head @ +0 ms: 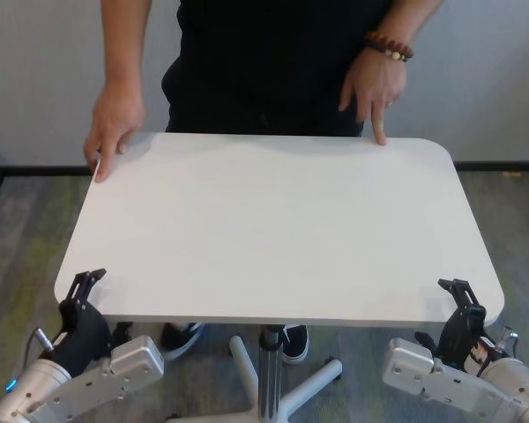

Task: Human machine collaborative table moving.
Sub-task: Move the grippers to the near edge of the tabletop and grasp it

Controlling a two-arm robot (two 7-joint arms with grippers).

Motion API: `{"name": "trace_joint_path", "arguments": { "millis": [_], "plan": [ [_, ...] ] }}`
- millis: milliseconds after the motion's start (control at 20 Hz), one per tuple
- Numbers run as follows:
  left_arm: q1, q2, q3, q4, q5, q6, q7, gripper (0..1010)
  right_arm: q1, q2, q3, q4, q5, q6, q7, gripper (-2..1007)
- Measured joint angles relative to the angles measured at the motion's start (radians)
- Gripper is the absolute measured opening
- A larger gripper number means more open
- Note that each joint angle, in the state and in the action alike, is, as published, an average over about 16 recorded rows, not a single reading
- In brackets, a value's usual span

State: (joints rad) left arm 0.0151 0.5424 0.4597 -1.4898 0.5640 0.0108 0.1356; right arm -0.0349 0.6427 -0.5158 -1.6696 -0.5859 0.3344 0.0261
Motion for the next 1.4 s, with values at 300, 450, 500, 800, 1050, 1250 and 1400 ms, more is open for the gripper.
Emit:
{"name": "trace_joint_path", "arguments": {
  "millis": [300,450,500,800,1050,1250,1400],
  "plan": [
    [0.0,0.001,0.0,0.0,0.0,0.0,0.002,1001,-0.001,-0.008,0.005,0.004,-0.023,-0.001,0.006,1005],
    [0.0,0.001,0.0,0.0,-0.001,0.0,0.003,1001,0.0,-0.012,0.006,0.006,-0.034,-0.002,0.009,1005],
    [0.0,0.002,0.0,0.0,-0.001,0.0,0.003,1001,0.0,-0.013,0.007,0.007,-0.037,-0.002,0.011,1005],
    [0.0,0.002,0.0,0.0,-0.002,-0.001,0.005,1001,-0.001,-0.022,0.015,0.01,-0.048,-0.014,0.014,1005],
    [0.0,0.003,0.001,0.0,-0.002,-0.001,0.005,1001,-0.003,-0.028,0.023,0.011,-0.049,-0.026,0.015,1005],
    [0.001,0.003,0.001,0.0,-0.002,-0.001,0.006,1001,-0.005,-0.031,0.029,0.01,-0.047,-0.034,0.013,1005],
    [0.001,0.003,0.001,0.0,-0.003,-0.001,0.006,1001,-0.006,-0.032,0.031,0.01,-0.046,-0.037,0.012,1005]
  ]
}}
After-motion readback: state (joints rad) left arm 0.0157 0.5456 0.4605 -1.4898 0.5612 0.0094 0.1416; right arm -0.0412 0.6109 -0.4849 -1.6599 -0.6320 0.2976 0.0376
